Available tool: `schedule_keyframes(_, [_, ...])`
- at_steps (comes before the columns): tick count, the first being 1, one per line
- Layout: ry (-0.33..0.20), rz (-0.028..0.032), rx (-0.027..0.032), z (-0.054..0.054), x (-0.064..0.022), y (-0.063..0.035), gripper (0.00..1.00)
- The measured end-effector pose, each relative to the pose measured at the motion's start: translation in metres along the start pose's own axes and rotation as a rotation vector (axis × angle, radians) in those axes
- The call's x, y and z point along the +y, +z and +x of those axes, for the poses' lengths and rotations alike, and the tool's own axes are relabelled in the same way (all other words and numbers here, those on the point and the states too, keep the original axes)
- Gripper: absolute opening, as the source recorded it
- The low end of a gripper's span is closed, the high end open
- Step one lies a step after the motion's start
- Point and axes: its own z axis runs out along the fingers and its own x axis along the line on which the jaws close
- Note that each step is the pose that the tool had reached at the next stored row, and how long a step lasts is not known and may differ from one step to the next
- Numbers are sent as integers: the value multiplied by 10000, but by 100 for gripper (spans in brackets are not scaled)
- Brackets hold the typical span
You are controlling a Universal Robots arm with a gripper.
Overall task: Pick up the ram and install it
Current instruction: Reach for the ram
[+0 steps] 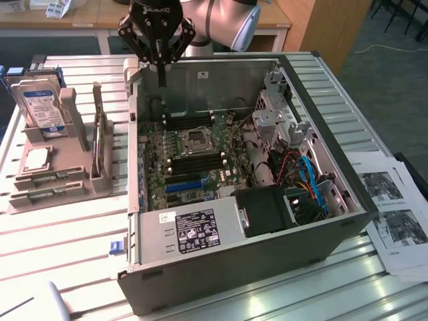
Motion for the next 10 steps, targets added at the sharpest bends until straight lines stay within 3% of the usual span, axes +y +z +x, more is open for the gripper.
schedule_keyframes(10, [9,0,2,275,-21,6,10])
